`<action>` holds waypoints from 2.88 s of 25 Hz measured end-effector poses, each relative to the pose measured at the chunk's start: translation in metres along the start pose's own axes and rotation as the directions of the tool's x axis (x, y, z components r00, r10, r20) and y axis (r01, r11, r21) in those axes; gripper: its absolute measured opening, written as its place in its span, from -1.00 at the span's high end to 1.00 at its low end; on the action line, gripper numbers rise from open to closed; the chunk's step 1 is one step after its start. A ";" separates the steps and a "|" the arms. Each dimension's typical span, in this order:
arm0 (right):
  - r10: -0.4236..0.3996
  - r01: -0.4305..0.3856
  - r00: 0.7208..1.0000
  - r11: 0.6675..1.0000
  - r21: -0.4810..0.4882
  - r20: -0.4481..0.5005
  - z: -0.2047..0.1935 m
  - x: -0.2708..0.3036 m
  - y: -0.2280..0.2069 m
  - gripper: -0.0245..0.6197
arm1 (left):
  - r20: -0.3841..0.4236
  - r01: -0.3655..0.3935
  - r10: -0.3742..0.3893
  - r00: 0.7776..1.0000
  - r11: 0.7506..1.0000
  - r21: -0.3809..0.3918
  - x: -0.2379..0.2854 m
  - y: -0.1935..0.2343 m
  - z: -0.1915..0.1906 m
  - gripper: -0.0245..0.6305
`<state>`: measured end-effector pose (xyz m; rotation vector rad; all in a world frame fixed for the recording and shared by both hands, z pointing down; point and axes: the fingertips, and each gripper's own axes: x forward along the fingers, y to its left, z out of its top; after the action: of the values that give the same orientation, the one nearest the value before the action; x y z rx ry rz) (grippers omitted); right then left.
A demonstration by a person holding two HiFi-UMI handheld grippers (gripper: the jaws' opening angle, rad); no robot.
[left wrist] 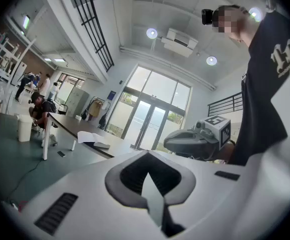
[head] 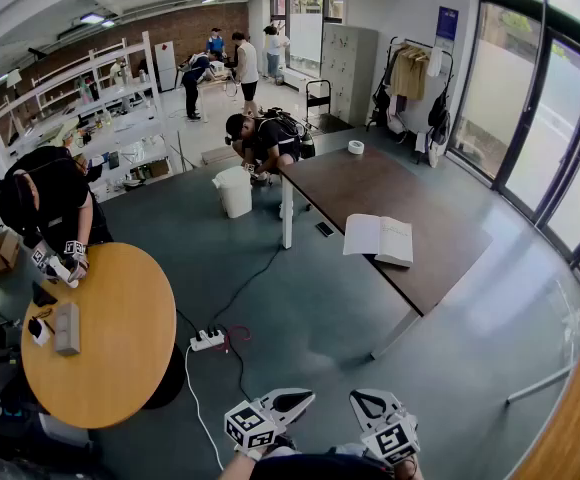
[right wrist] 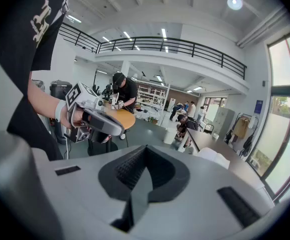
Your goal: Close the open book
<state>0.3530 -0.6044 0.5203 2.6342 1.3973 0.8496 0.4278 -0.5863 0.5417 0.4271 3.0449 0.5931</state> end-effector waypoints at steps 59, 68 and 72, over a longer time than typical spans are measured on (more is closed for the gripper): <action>-0.179 0.184 0.983 0.969 0.165 -0.047 -0.136 0.072 -0.360 0.96 | 0.013 0.058 -0.057 0.998 0.994 -0.098 0.263 0.138 0.069 0.92; -0.221 0.211 0.974 0.966 0.149 0.055 -0.084 0.089 -0.474 0.96 | -0.030 0.018 -0.019 0.999 1.000 -0.024 0.332 0.170 0.128 0.92; -0.227 0.218 0.973 0.960 0.176 0.032 -0.096 0.077 -0.488 0.96 | -0.037 0.039 -0.040 0.999 0.999 -0.032 0.358 0.165 0.137 0.92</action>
<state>-0.0277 -0.2754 0.4986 2.5263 1.7849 0.6575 0.1346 -0.2937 0.4904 0.3576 3.0669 0.6530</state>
